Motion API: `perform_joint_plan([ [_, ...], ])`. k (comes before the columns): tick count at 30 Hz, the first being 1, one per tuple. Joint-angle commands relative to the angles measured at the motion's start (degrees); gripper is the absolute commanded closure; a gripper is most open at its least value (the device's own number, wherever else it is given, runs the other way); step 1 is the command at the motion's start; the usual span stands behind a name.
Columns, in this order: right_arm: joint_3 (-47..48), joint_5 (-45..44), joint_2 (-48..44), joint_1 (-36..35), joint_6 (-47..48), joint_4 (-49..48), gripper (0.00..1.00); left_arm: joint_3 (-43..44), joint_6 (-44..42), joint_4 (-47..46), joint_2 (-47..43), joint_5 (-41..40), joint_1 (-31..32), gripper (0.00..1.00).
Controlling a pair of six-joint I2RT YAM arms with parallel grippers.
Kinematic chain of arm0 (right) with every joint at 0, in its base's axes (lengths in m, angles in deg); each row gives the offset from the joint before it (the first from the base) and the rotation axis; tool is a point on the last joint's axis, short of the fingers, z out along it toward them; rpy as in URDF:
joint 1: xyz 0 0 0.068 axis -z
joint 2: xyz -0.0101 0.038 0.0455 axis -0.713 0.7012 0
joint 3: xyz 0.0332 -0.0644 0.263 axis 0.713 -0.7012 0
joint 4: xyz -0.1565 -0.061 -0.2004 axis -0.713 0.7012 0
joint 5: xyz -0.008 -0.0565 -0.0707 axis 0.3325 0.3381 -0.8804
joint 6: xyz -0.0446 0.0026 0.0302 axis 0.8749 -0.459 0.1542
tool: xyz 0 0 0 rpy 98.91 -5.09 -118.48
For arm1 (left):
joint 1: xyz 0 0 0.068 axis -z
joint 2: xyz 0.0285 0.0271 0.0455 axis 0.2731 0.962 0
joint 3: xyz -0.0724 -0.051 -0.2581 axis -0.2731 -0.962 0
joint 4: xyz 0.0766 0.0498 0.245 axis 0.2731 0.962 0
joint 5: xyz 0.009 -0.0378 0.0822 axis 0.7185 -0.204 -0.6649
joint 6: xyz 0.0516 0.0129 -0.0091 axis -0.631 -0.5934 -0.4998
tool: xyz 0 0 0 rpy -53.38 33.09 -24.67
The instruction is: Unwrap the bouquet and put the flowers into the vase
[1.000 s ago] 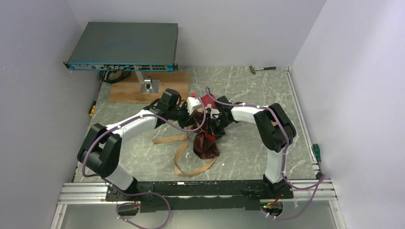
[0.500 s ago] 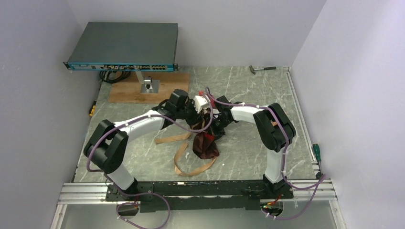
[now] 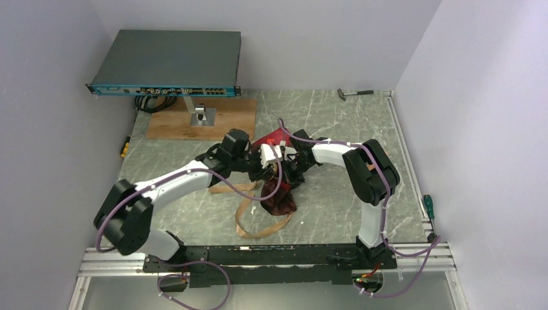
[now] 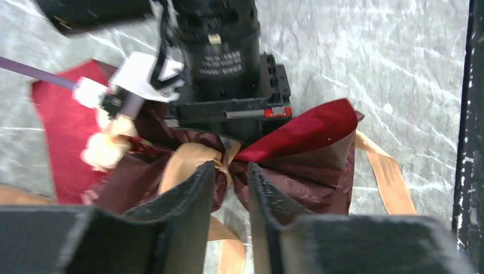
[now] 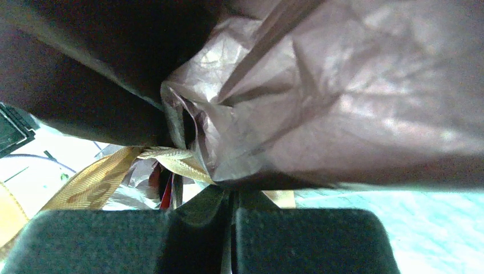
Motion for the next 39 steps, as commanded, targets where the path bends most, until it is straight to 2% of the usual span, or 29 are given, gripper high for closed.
perform_joint_plan([
  [1,-1.6,-13.0,3.9,-0.2,2.9,-2.9,1.0,2.1,-2.3,1.9,5.3,3.7,1.9,0.62],
  [3,-1.4,-12.0,3.7,-0.1,2.9,-3.0,1.0,0.8,-4.3,1.1,6.6,4.8,2.7,0.6],
  [5,-1.0,-9.2,3.0,0.0,2.8,-2.8,1.0,0.2,-10.2,4.4,10.3,3.8,3.3,0.58],
  [8,-0.4,-6.4,1.5,0.6,3.2,-2.0,0.92,0.7,-16.1,10.6,14.2,2.3,3.2,0.59],
  [11,1.3,-2.4,-0.2,2.3,4.6,0.0,0.76,0.4,-18.5,12.7,15.8,2.0,3.4,0.59],
  [15,4.5,4.1,-2.4,5.3,8.4,3.6,0.7,1.9,-18.6,14.2,17.7,3.4,3.4,0.58],
  [19,7.0,12.1,-3.4,9.2,10.0,6.0,0.59,1.6,-20.4,15.3,17.0,4.5,3.5,0.58],
  [22,8.9,13.4,-2.5,10.4,10.5,7.7,0.59,2.1,-20.6,16.3,16.9,4.7,3.3,0.59],
  [28,7.4,10.0,-0.1,10.3,12.5,6.7,0.57,3.1,-20.2,16.0,18.3,5.1,3.4,0.59],
  [35,5.1,14.0,2.0,9.2,13.9,5.1,0.48,3.3,-21.0,16.4,18.5,4.7,3.3,0.57],
  [37,4.5,13.8,2.3,8.7,14.1,4.7,0.49,3.4,-20.8,16.4,18.5,4.7,3.3,0.58],
  [39,3.9,13.2,2.6,8.5,14.2,4.4,0.55,3.3,-20.8,16.1,18.2,4.6,3.3,0.57],
])
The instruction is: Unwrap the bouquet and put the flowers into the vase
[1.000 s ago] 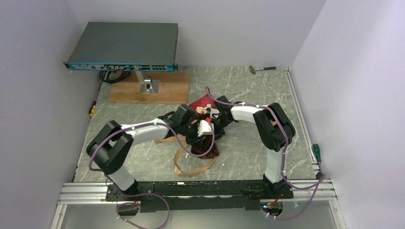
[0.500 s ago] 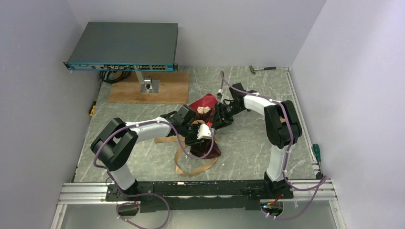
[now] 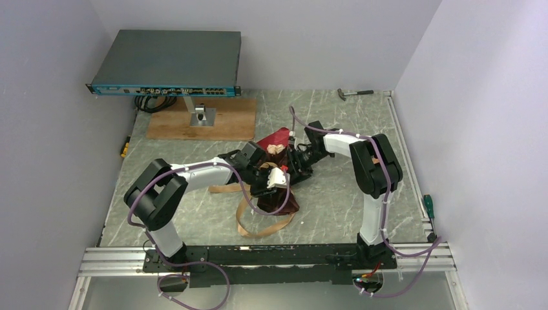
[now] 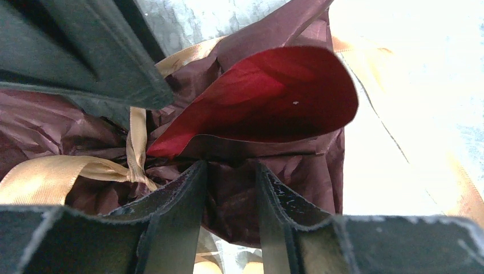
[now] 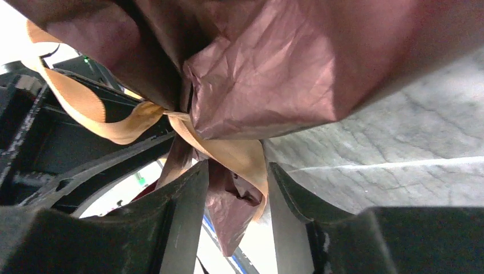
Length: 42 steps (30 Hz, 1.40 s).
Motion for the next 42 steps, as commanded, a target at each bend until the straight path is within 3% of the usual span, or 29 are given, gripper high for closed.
perform_joint_plan([
  [1,-1.1,0.9,0.5,-0.6,2.2,-1.2,0.62,0.1,-0.9,4.1,1.2,1.2,0.0,0.57],
  [3,-1.0,0.4,0.5,-0.5,2.7,-0.8,0.77,-0.4,-0.8,3.6,0.1,1.2,-0.4,0.55],
  [6,-1.4,0.9,-0.8,-0.6,2.6,-1.1,0.87,-1.7,-0.7,1.4,-3.0,1.9,-0.8,0.52],
  [13,-2.7,1.7,-1.8,-0.8,1.9,-1.4,0.89,-2.1,-0.7,-4.1,-8.1,4.5,0.2,0.43],
  [20,-2.9,2.3,-2.0,-0.8,1.3,-1.6,0.76,0.5,-4.0,-4.4,-3.1,4.3,2.3,0.43],
  [25,-2.2,2.0,-2.3,0.2,2.1,-0.5,0.72,0.0,-10.7,1.0,-0.4,2.6,2.4,0.45],
  [28,-1.9,2.0,-1.8,0.5,2.7,-0.3,0.77,-1.2,-12.4,2.4,-0.3,2.6,2.4,0.44],
  [31,-1.3,4.0,-1.1,0.4,3.1,0.1,0.97,-0.4,-11.2,2.5,0.8,2.1,2.4,0.44],
  [32,-1.1,4.6,-1.0,0.4,3.2,0.3,1.0,0.2,-11.1,2.8,1.3,2.0,2.4,0.44],
  [42,2.5,9.2,-7.7,2.5,2.0,2.6,1.0,2.1,-16.4,13.4,4.4,4.4,2.3,0.45],
])
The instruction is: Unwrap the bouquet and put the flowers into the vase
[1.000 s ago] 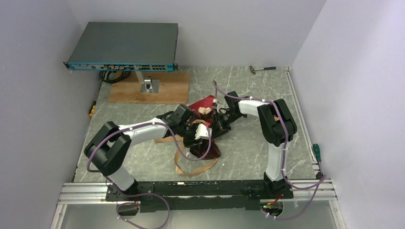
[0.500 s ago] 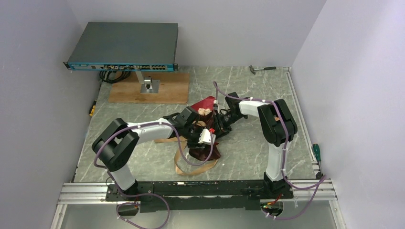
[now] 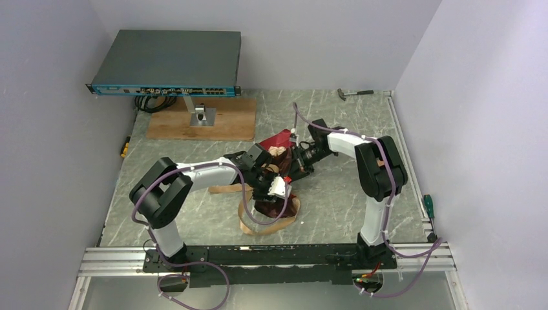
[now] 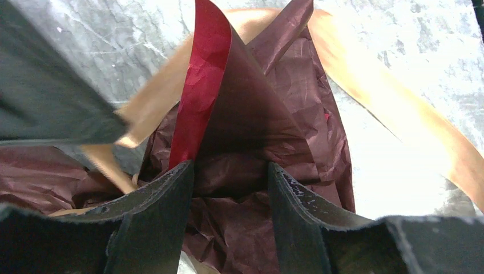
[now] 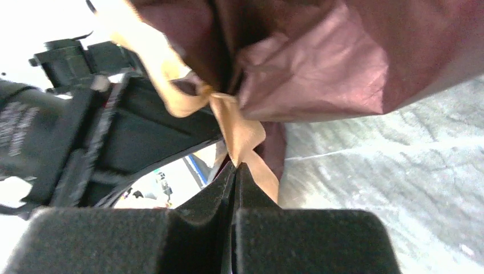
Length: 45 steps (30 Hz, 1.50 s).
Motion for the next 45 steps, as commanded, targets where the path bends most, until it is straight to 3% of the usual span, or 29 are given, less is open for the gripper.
perform_joint_plan([
  [1,3.9,4.9,-7.1,2.8,-0.7,0.2,1.0,0.2,-4.0,11.4,2.5,2.0,-0.1,0.45],
  [12,9.6,6.8,-8.2,7.9,-3.2,2.3,1.0,6.1,-6.3,21.1,8.0,4.5,-0.3,0.53],
  [19,8.8,6.0,-5.7,6.4,2.8,6.7,1.0,6.3,-5.0,19.5,7.4,4.4,-0.9,0.5],
  [23,7.1,7.3,-5.2,6.3,5.3,8.9,0.62,5.6,-2.7,14.9,4.1,5.7,-1.3,0.49],
  [26,6.8,7.9,-5.8,6.8,5.5,8.0,0.52,4.9,-2.5,12.7,2.5,6.4,-1.3,0.49],
  [29,6.5,9.5,-5.5,6.5,1.8,3.8,0.57,3.9,-3.4,11.8,1.9,6.7,-1.3,0.5],
  [33,6.0,9.2,-6.2,4.4,-6.1,-4.2,0.73,3.4,-4.0,11.9,2.3,6.2,-1.4,0.5],
  [37,3.1,6.3,-5.9,0.9,-12.6,-12.0,0.75,2.6,-4.0,10.4,2.1,6.3,-1.4,0.49],
  [45,3.1,-5.9,2.5,0.3,-6.5,-10.9,0.82,2.2,-1.9,8.2,0.2,6.3,-1.9,0.48],
])
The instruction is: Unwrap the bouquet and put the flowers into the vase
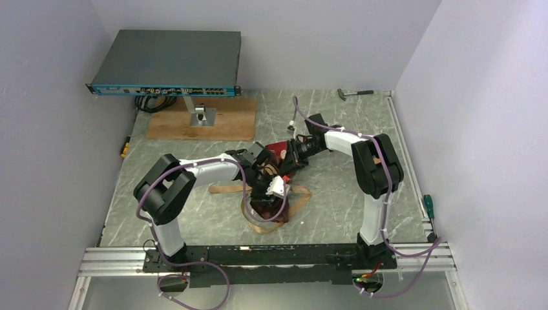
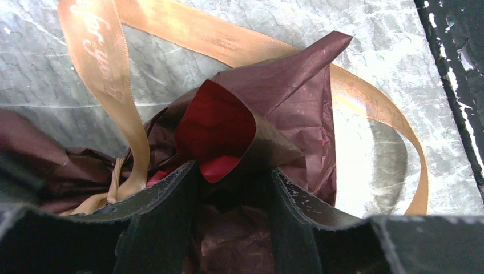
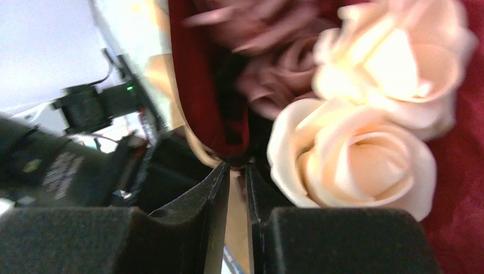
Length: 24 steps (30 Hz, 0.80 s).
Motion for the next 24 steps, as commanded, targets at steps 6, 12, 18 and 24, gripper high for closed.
perform_joint_plan([
  [6,0.6,-12.3,6.8,-0.5,7.3,0.2,0.84,-1.9,9.8,-6.4,-9.2,1.9,-1.6,0.52],
  [12,-0.1,-15.2,7.7,-1.3,10.3,0.4,0.85,-1.7,22.9,-14.7,-16.4,-0.8,-2.9,0.66],
  [18,-0.7,-15.8,7.6,-1.5,10.3,0.0,0.85,0.8,23.5,-14.4,-12.6,-3.8,-3.7,0.73],
  [24,-0.9,-15.7,7.4,-1.6,9.9,-0.1,0.86,2.9,22.3,-14.0,-7.1,-5.2,-3.1,0.77],
])
